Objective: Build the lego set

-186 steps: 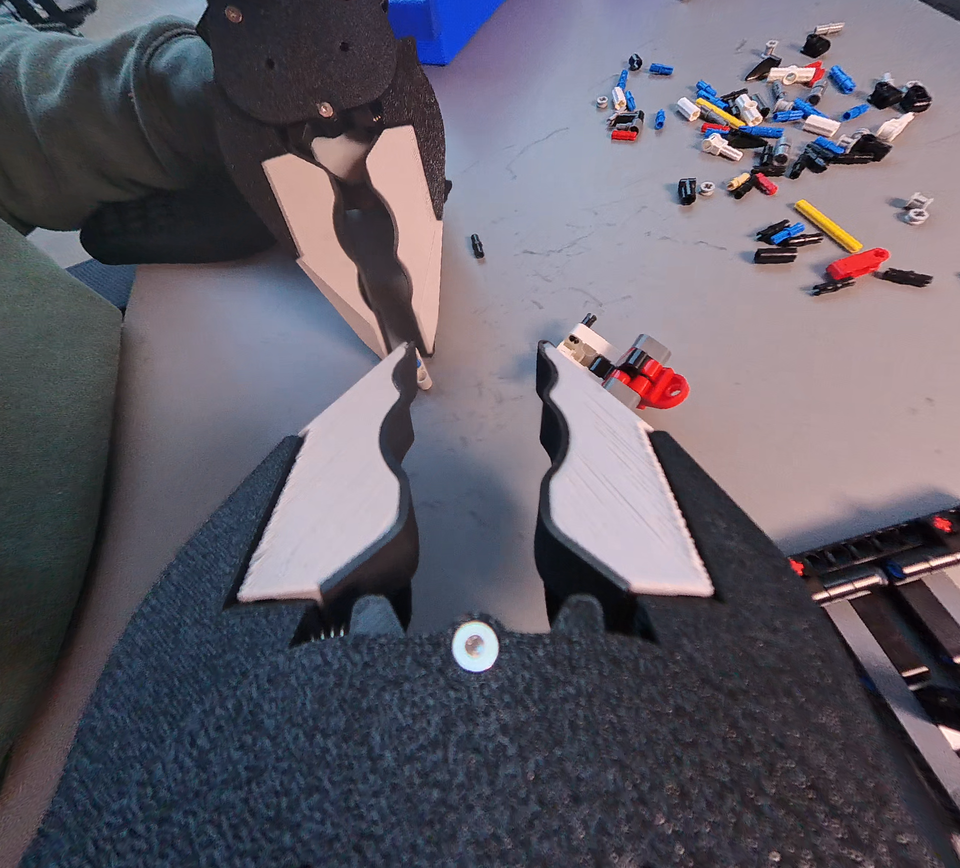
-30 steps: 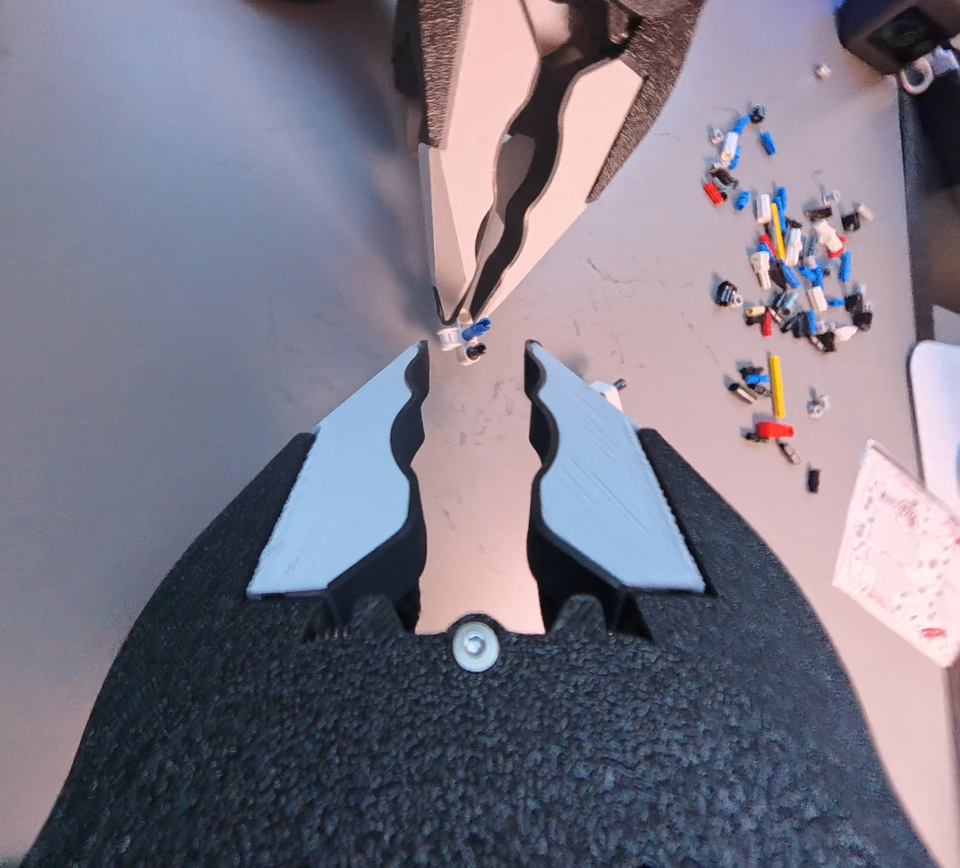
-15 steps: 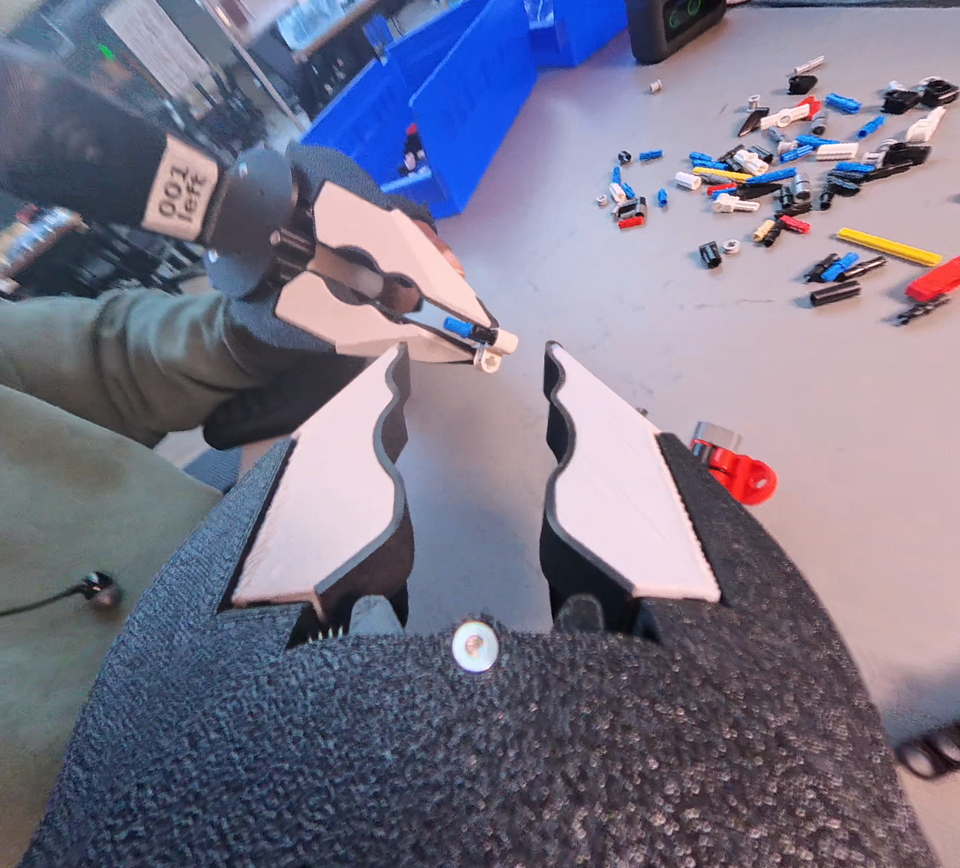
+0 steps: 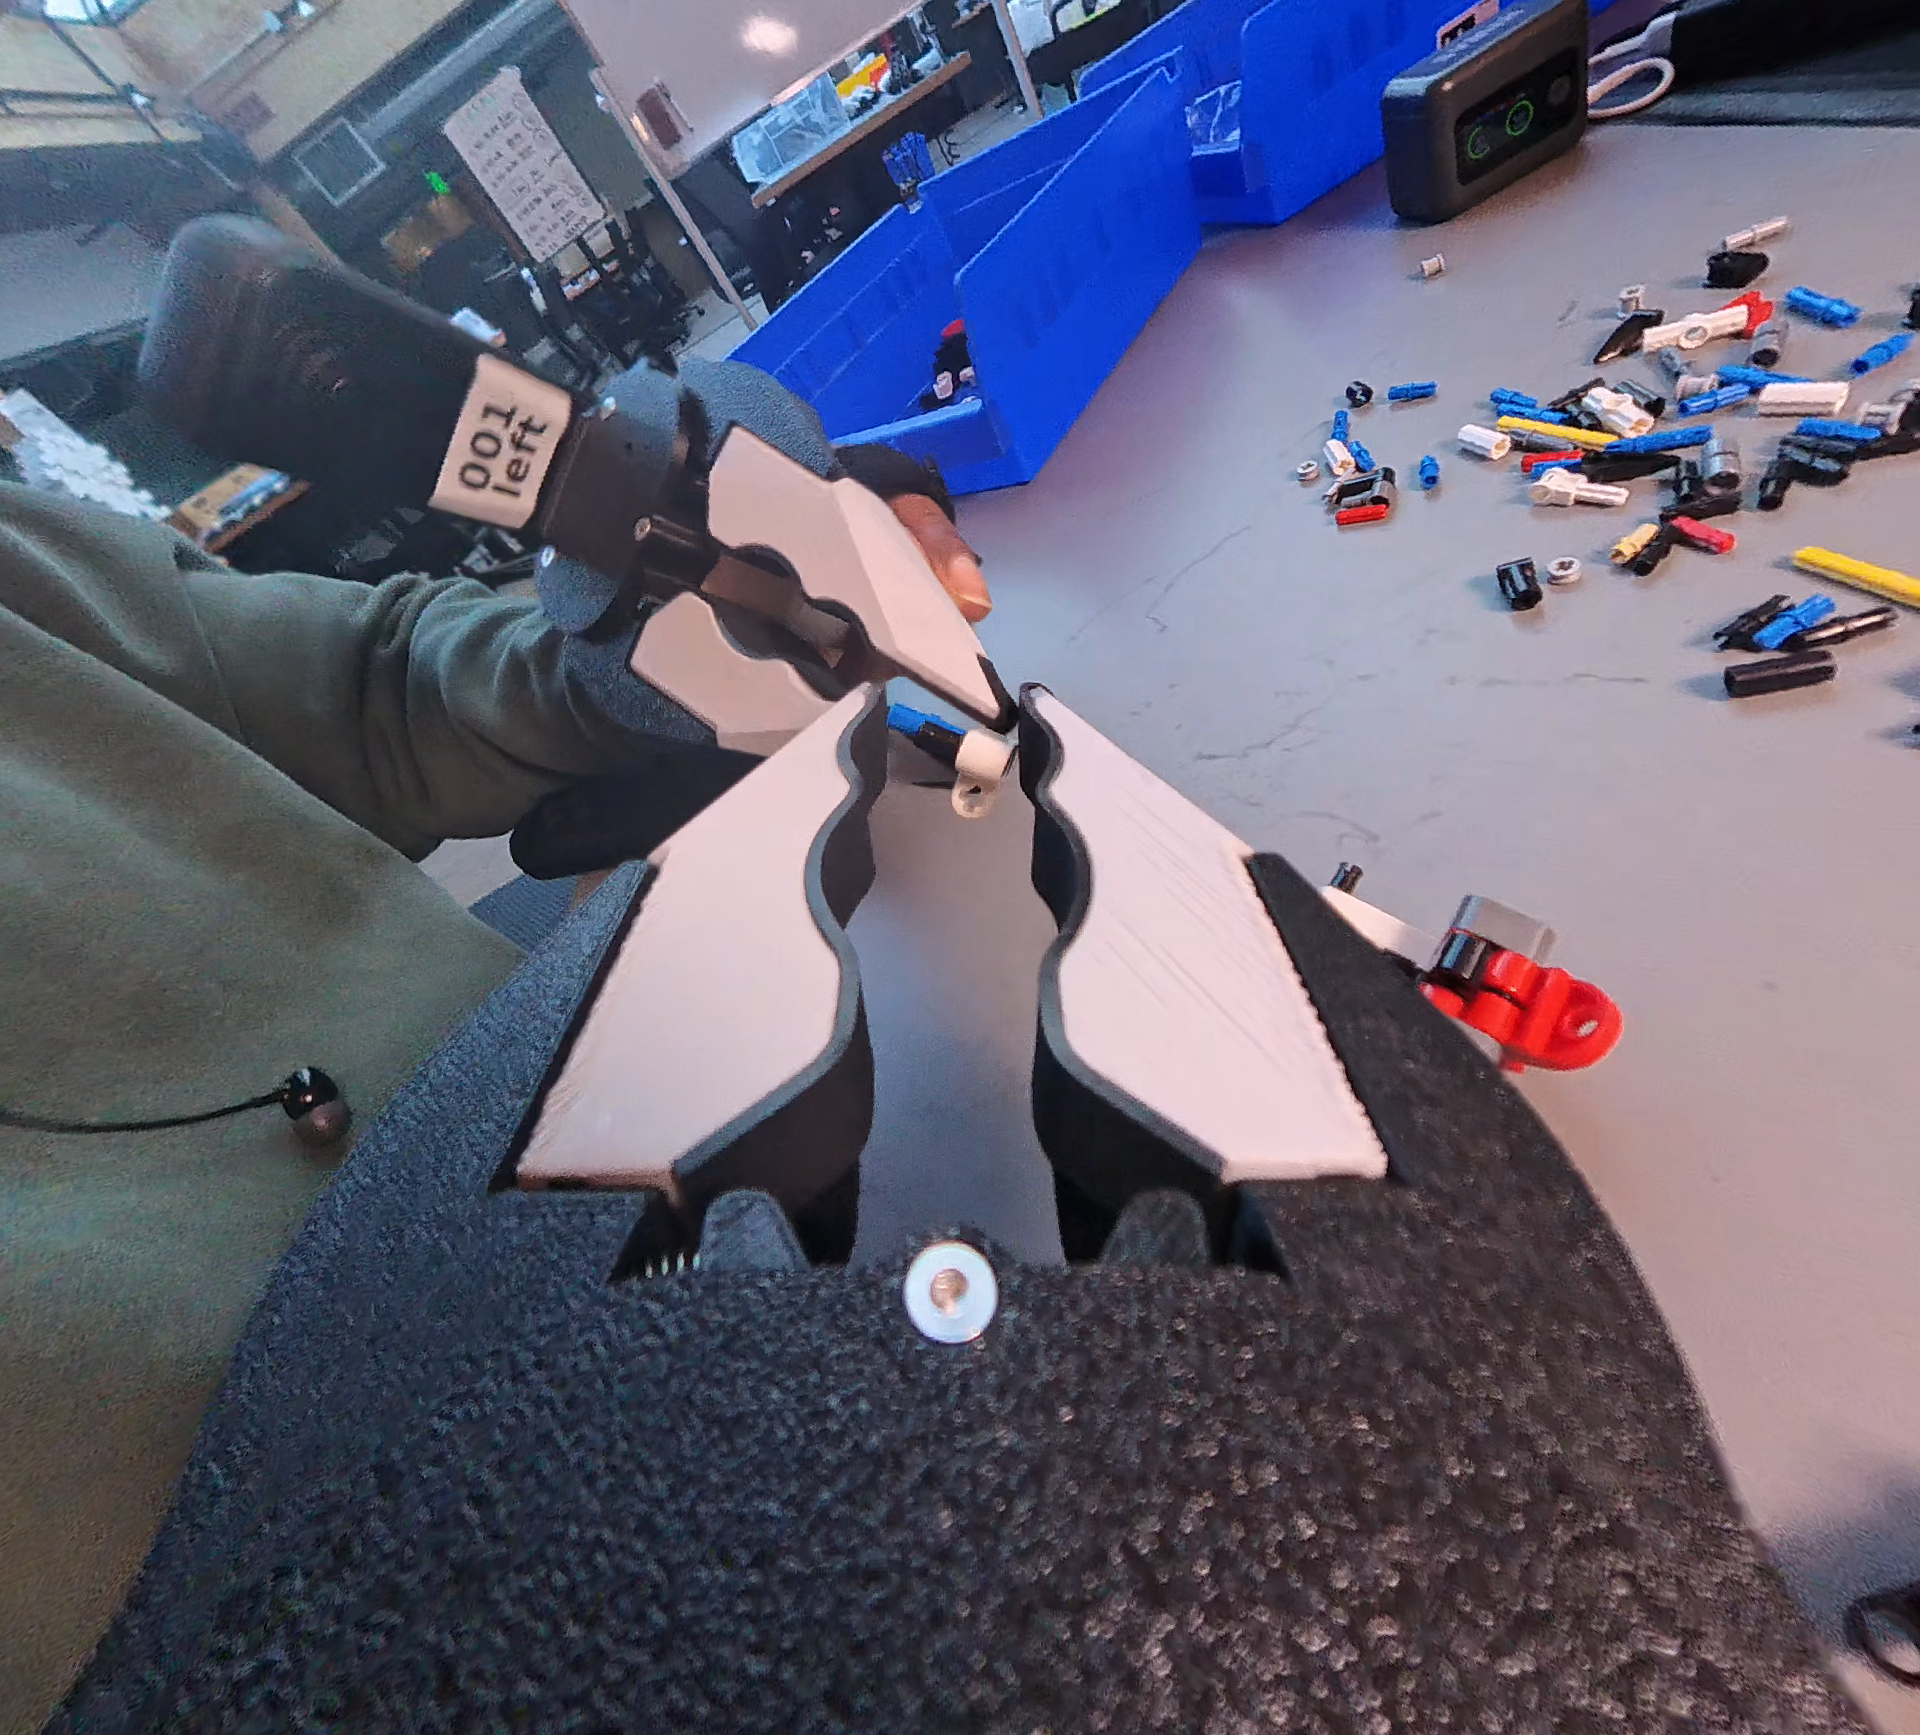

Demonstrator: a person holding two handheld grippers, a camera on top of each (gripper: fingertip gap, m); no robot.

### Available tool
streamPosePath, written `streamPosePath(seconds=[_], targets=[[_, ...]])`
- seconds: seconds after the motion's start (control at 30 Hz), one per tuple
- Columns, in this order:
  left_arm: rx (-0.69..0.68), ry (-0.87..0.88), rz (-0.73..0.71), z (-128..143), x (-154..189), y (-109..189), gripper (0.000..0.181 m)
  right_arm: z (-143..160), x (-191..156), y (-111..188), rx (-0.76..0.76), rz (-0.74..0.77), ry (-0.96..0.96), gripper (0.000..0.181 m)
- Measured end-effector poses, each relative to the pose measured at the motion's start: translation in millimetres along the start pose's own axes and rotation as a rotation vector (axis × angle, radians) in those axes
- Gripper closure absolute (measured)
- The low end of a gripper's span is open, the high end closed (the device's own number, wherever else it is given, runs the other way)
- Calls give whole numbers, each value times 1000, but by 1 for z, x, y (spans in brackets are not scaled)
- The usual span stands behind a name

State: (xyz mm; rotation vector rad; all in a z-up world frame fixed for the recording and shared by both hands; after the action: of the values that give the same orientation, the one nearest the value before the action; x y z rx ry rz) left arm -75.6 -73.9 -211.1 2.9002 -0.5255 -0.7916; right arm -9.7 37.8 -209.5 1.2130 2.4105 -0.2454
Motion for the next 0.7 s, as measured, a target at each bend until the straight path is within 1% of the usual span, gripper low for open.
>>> streamPosePath(seconds=[0.03,0.1,0.2,0.27,0.33,0.4,0.5,0.6,0.7], targets=[[27,62,22,0,-2,1,174,-1,-1,1,8,-15,32,157],[92,240,98,-2,-6,4,165,-7,-6,6,35,-49,130,157],[238,587,245,-9,-16,11,159,-17,-19,13,96,-99,321,157],[324,825,342,-10,-23,12,155,-23,-28,16,138,-98,443,157],[403,1019,430,-9,-27,13,153,-25,-35,17,126,-91,562,157],[490,1168,508,-8,-31,15,154,-27,-43,19,140,-95,642,157],[540,1300,590,-6,-31,13,155,-28,-50,21,149,-106,697,157],[555,1360,660,-8,-26,8,155,-25,-53,20,127,-107,753,157],[521,1412,691,-7,-20,2,156,-23,-57,19,123,-115,785,157]])
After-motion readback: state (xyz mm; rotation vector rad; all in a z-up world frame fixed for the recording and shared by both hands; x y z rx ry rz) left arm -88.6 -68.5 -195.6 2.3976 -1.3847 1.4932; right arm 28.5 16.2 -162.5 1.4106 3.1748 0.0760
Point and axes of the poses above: each gripper's, where its closed fingertips meet, y back along the fingers, z out of its underside, x = y × z across the jaws, the point moved 8 cm from there along y, back along the fingers, and after that the axes turned 8 degrees about x, right-handed, at the moved point
